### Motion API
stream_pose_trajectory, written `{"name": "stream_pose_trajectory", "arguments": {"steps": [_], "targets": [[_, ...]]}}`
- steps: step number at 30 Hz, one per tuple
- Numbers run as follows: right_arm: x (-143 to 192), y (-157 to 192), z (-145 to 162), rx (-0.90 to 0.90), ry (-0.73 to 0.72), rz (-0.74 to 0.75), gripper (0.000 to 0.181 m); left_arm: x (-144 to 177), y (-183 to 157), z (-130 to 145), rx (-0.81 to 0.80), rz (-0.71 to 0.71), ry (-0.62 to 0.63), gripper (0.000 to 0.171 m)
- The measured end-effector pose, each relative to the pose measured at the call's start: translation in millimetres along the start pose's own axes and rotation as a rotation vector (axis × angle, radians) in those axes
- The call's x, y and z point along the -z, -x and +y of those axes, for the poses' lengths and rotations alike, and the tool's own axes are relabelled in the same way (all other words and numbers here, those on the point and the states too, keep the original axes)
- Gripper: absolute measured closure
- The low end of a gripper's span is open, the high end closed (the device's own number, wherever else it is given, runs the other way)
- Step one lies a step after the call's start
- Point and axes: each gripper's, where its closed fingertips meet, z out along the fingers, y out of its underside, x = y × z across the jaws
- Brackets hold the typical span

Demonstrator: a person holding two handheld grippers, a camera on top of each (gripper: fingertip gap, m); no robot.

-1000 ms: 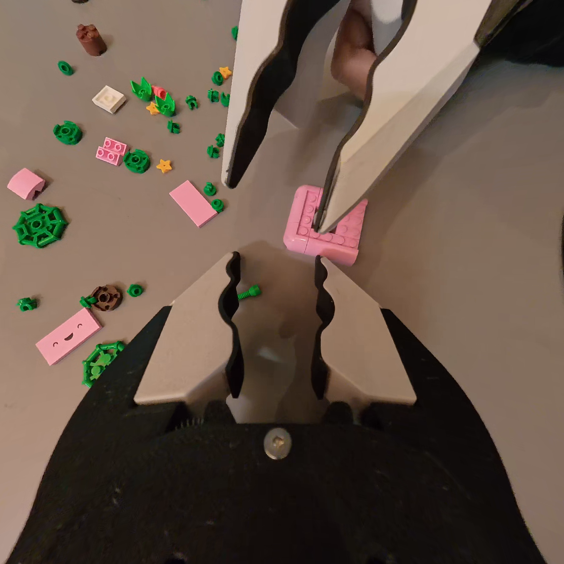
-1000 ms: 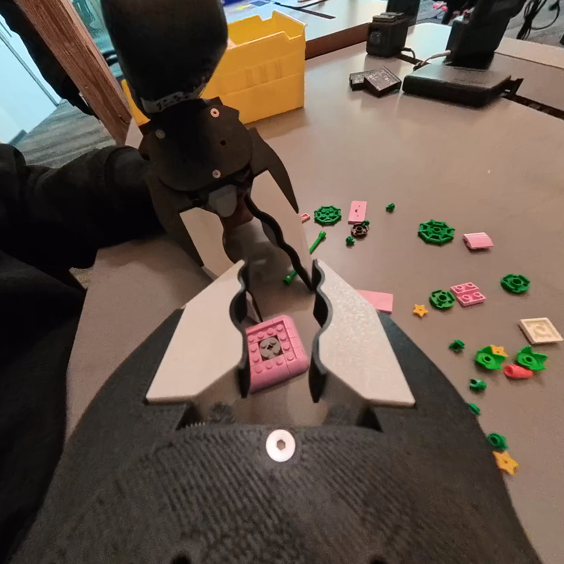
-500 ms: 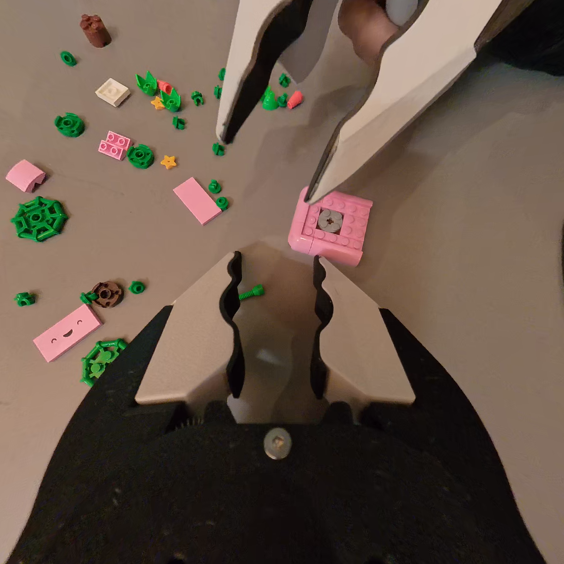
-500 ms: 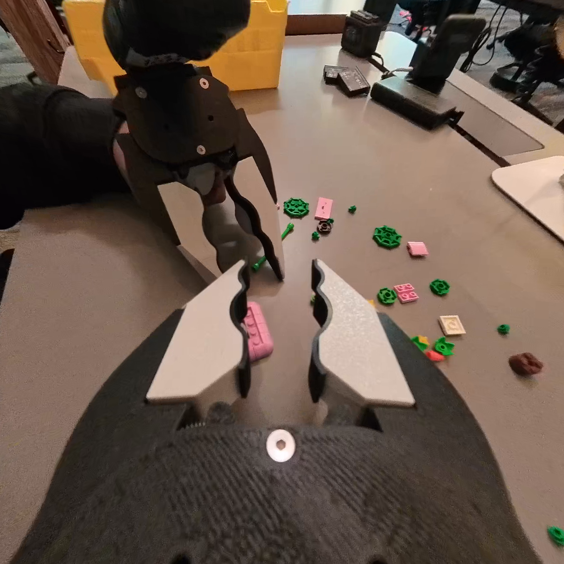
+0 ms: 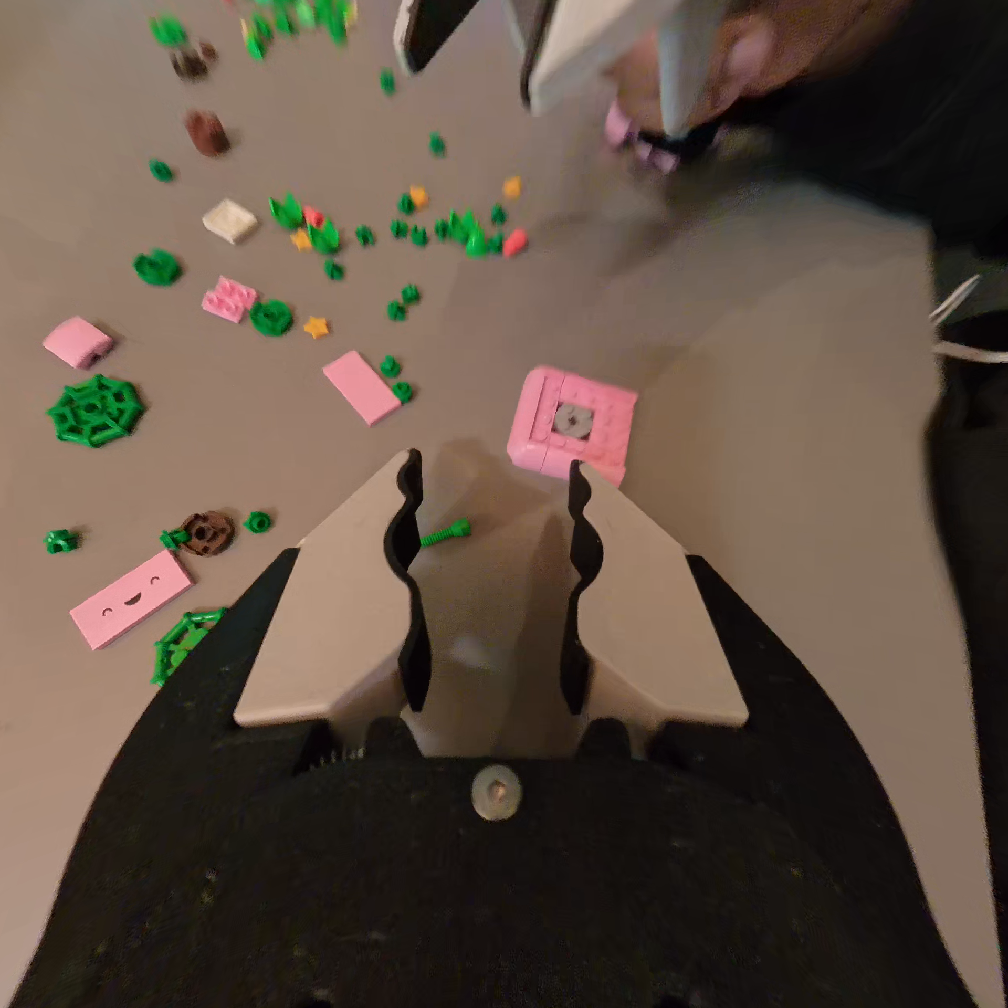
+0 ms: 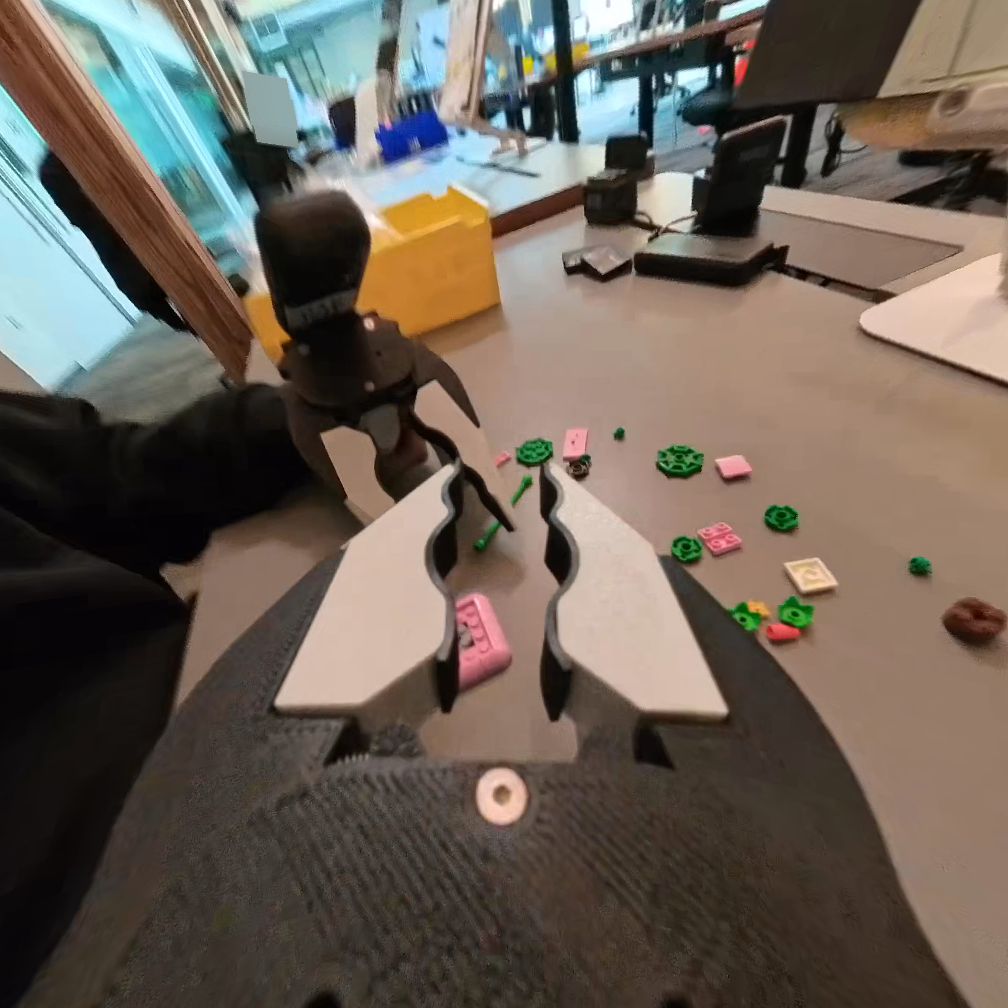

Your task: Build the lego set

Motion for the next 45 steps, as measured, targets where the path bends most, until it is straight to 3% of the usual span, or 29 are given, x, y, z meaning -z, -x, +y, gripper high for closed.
{"name": "stream_pose_trajectory", "arguments": {"steps": [2, 4, 10, 16, 29, 35, 38, 45], "targets": [[16.7, -10.0, -20.8, -0.143, -0.106, -0.048, 0.154, 15.2, 3.8, -16.0, 0.059, 0.034, -0.143, 0.121], [30.5, -24.9, -30.5, -0.182, -0.158, -0.026, 0.154, 26.2, 17.5, -21.6, 0.101, 0.001, -0.205, 0.120], [54.1, -65.2, -32.2, -0.083, -0.159, 0.168, 0.156, 41.0, 75.1, -9.6, 0.170, -0.321, -0.186, 0.131], [54.5, -61.4, -35.0, -0.099, -0.174, 0.140, 0.156, 74.2, 112.0, -3.9, 0.164, -0.584, -0.207, 0.160], [94.7, -93.7, -51.0, 0.123, -0.174, 0.413, 0.159, 79.0, 120.1, 0.9, 0.181, -0.641, -0.203, 0.167], [154.5, -130.3, -67.0, 0.372, -0.133, 0.819, 0.165, 77.2, 119.7, 1.6, 0.191, -0.638, -0.202, 0.167], [174.5, -144.0, -62.9, 0.449, -0.083, 0.952, 0.168, 75.9, 118.6, 1.0, 0.201, -0.624, -0.208, 0.167], [162.6, -147.0, -49.0, 0.360, -0.082, 0.861, 0.158, 72.2, 117.2, 2.3, 0.191, -0.619, -0.192, 0.166]]}}
